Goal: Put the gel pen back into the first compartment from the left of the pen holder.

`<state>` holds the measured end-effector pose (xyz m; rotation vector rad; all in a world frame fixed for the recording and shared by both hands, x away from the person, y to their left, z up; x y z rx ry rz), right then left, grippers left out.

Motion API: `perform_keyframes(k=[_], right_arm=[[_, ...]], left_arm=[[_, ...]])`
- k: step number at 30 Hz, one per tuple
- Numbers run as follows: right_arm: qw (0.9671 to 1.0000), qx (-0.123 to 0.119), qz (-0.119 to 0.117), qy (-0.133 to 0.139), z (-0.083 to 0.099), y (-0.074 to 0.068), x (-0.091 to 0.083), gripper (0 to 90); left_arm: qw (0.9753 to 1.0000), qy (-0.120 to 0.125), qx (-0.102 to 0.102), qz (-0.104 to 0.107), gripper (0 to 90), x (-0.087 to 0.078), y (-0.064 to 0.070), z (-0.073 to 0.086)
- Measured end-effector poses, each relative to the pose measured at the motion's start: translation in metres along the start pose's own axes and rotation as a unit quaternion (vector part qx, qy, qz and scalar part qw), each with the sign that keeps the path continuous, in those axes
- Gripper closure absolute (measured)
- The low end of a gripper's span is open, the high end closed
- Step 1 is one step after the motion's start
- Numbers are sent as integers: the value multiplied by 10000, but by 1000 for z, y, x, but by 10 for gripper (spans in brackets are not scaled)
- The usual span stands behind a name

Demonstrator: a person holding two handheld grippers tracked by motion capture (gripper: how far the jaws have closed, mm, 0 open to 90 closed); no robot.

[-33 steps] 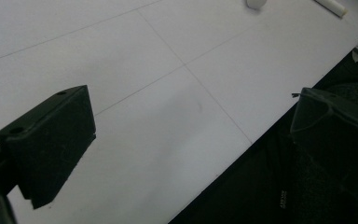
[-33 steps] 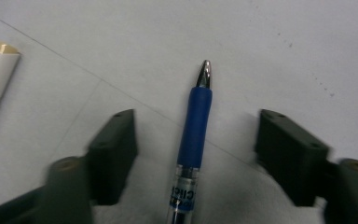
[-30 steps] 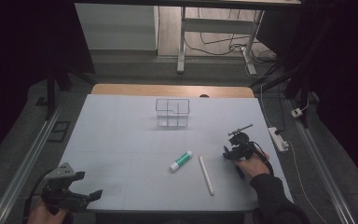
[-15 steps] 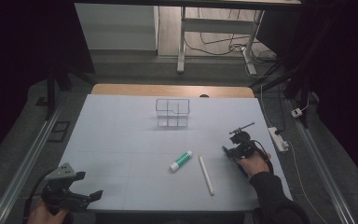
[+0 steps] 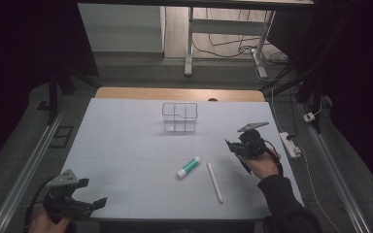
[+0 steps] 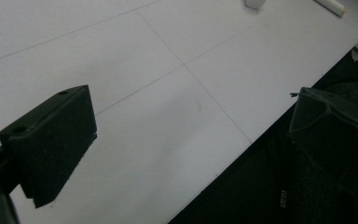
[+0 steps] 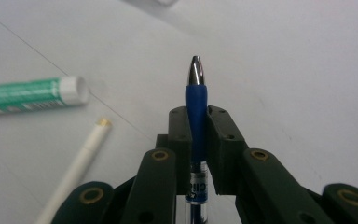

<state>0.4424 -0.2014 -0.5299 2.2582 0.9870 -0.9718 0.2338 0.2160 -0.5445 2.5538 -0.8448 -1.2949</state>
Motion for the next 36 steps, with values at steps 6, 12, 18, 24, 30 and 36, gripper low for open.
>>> perform_keyframes(k=[6,12,18,24,30,36], right_arm=[[9993,-53,-91,367,-21,-6,-4,801],[9966,-90,-199,794,-51,-13,-8,801],[9943,-125,-316,1016,-73,-20,-4,801],[9916,-218,-424,1200,-96,-30,3,801],[9894,-351,-524,1309,-117,-40,14,801],[9871,-323,-570,1460,-134,-43,25,800]], left_arm=[[10000,2,-11,7,8,0,0,0],[10000,-1,-17,8,8,0,0,0],[10000,3,-27,18,8,0,0,0],[10000,-3,-29,11,8,0,-1,0],[10000,1,-30,14,8,0,-1,0],[10000,3,-53,17,8,0,-1,0]])
Point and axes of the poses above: each handheld gripper's, and its own axes: x roughly forward along the jaws, z roughly out of its underside, y roughly to its right, the point moved 10 cm from there along x, roughly forward along the jaws, and after that the axes turned 13 degrees about -x, right-handed, at the moved point
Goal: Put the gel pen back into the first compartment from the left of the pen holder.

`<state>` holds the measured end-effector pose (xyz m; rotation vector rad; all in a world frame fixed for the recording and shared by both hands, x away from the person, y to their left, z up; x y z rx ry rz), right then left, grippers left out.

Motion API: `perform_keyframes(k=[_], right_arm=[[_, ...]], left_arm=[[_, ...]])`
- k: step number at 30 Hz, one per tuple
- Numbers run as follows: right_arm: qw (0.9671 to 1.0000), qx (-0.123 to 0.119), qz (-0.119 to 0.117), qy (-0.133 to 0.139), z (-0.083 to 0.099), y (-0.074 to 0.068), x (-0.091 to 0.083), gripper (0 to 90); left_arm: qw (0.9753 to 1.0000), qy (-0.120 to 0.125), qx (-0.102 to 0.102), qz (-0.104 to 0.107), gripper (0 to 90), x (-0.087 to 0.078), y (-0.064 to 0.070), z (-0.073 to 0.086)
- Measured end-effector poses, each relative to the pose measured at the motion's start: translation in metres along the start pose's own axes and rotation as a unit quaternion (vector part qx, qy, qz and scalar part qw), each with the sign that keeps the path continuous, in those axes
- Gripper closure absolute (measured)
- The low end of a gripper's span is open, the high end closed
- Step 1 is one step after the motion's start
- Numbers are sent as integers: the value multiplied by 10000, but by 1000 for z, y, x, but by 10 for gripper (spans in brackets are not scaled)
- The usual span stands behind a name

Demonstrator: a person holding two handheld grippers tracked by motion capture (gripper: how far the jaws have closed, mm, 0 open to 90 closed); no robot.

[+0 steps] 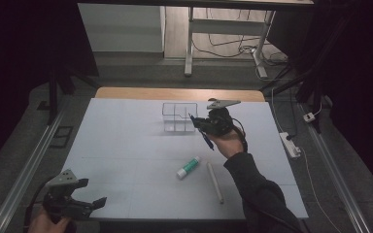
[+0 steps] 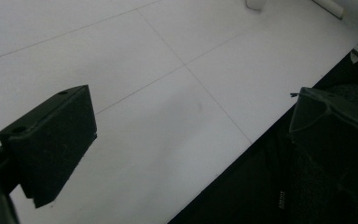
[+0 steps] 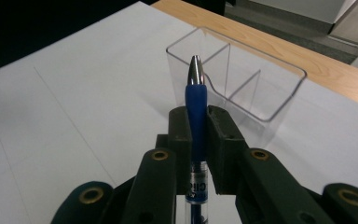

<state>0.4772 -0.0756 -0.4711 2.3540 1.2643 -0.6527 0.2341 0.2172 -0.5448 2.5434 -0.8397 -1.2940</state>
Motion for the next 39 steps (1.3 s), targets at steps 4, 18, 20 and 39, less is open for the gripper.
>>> perform_keyframes(k=[4,18,20,39], right_arm=[[9999,12,-10,133,-11,2,10,801],[9986,-70,14,532,-50,8,41,800],[9983,-32,-3,588,-56,9,46,800],[9947,-121,191,1004,-104,20,96,800]], left_arm=[[10000,-7,4,-3,8,0,0,0],[10000,-15,-4,6,8,0,0,0],[10000,-15,-24,19,8,0,0,0],[10000,-16,-9,50,8,0,0,0]])
Point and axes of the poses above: each handheld gripper's, and its own axes: x roughly forward along the jaws, z roughly out of its underside, y roughly to its right, the point moved 10 cm from there along x, roughly forward along the jaws, and after that the axes turned 13 degrees about -x, right-handed, at the moved point
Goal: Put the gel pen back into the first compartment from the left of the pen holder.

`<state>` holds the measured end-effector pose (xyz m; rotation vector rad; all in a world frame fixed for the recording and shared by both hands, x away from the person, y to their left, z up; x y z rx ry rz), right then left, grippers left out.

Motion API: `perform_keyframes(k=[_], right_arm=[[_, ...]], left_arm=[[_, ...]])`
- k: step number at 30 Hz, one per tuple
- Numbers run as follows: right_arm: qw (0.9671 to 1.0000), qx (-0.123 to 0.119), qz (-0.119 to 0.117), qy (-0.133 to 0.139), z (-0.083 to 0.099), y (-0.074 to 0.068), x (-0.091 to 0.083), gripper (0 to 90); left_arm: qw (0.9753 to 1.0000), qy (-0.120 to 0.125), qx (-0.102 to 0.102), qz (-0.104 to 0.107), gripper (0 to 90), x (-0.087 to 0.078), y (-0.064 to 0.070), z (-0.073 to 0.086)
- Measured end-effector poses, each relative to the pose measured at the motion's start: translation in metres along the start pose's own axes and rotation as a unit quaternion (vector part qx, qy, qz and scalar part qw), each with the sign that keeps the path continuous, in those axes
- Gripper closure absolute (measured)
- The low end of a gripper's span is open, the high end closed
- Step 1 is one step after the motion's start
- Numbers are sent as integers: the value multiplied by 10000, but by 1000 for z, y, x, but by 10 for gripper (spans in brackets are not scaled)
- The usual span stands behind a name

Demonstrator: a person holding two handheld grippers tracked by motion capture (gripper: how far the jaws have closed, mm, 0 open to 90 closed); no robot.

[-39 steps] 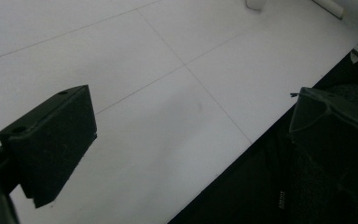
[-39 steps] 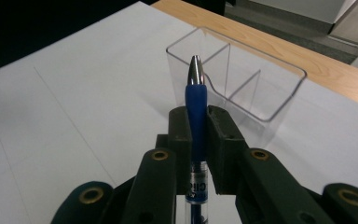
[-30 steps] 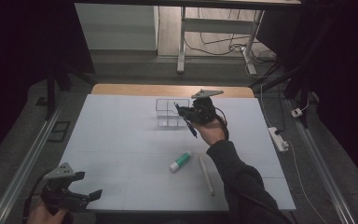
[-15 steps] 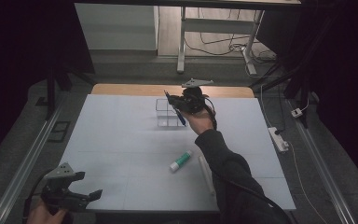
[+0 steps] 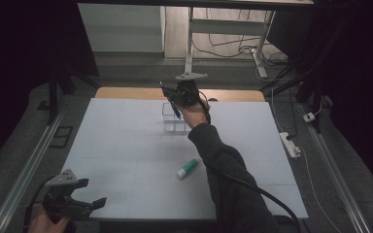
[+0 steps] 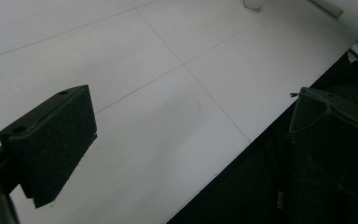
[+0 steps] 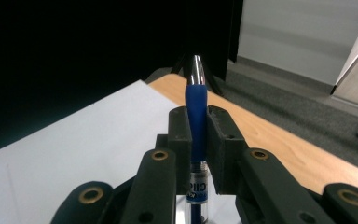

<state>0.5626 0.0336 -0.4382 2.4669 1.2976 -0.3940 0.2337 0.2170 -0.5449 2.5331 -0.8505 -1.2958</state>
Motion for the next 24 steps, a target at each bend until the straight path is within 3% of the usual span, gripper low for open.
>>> perform_keyframes(k=[11,15,24], right_arm=[[9997,16,158,182,-14,2,33,799],[9994,-174,308,41,-7,4,44,799],[9994,-97,283,-153,17,3,48,795]], left_arm=[[10000,4,31,20,8,0,0,0],[10000,6,36,30,8,-1,1,0],[10000,-2,44,32,8,0,1,1]])
Point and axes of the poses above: each handheld gripper's, and its own axes: x roughly forward along the jaws, z roughly out of its underside, y roughly to its right, the point moved 10 cm from there along x, roughly forward along the jaws, and after that the axes turned 13 degrees about -x, right-handed, at the moved point
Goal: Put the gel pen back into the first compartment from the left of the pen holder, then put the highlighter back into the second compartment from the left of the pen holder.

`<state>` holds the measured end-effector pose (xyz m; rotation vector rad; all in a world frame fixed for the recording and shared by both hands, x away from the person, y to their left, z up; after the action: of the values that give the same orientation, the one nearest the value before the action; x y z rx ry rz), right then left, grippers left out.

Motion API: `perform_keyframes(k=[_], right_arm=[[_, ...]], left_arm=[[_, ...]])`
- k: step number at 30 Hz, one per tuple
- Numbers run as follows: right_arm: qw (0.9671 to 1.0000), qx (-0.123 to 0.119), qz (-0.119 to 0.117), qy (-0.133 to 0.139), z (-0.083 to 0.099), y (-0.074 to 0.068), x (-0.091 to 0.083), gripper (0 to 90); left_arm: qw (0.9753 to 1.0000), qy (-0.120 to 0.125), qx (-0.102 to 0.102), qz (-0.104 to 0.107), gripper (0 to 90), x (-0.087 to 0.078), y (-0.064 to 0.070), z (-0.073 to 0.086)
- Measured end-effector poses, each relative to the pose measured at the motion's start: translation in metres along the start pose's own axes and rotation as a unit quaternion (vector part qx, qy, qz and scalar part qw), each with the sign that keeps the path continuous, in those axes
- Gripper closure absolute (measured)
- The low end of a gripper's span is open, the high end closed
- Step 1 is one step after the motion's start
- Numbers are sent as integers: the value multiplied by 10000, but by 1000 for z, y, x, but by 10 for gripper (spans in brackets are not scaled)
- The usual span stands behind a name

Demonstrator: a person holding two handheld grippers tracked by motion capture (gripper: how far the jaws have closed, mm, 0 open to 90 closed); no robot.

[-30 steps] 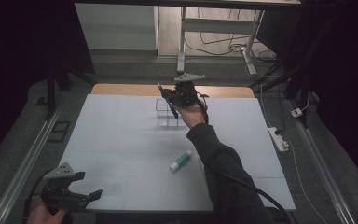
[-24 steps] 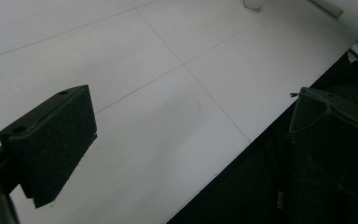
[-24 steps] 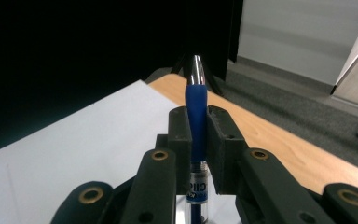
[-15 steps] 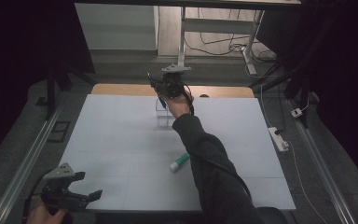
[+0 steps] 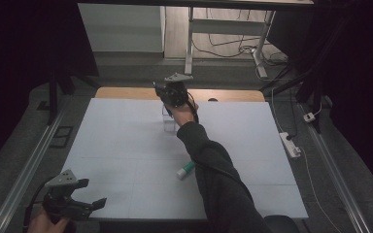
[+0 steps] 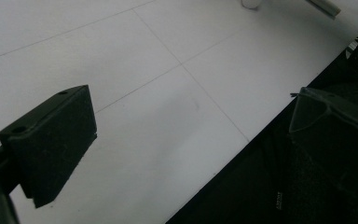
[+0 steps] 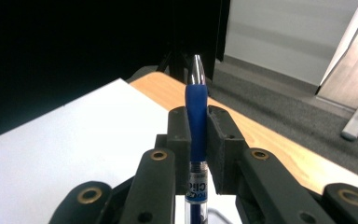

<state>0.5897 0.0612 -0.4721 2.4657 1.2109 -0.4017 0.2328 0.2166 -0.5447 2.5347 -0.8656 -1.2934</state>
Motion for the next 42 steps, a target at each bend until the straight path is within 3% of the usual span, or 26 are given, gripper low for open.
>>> perform_keyframes(k=[7,13,16,20,25,30,42], right_arm=[[9999,47,-42,-161,16,2,-5,767],[9997,0,-183,-168,15,2,-22,578],[9993,-85,-159,-342,18,4,-31,495],[9986,-25,-261,-450,21,3,-40,403],[9967,-254,-530,-568,25,-4,-57,230],[9948,-160,-688,-736,32,-10,-69,164],[9900,-406,-780,-1102,53,-28,-100,5]], left_arm=[[10000,-14,-4,-9,8,0,0,0],[10000,-10,-10,-9,8,0,0,0],[10000,-13,-11,-7,8,0,0,0],[10000,-20,9,-26,8,1,0,0],[10000,-24,1,-27,8,1,0,0],[10000,-27,-8,-28,8,1,1,0],[10000,-37,-12,-42,8,1,0,0]])
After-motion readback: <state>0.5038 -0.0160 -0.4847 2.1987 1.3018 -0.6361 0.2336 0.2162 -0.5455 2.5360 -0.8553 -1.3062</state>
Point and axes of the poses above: each handheld gripper's, and its own axes: x roughly forward along the jaws, z roughly out of its underside, y roughly to its right, the point moved 10 cm from there along x, roughly forward along the jaws, and after that the axes turned 13 degrees about -x, right-handed, at the moved point
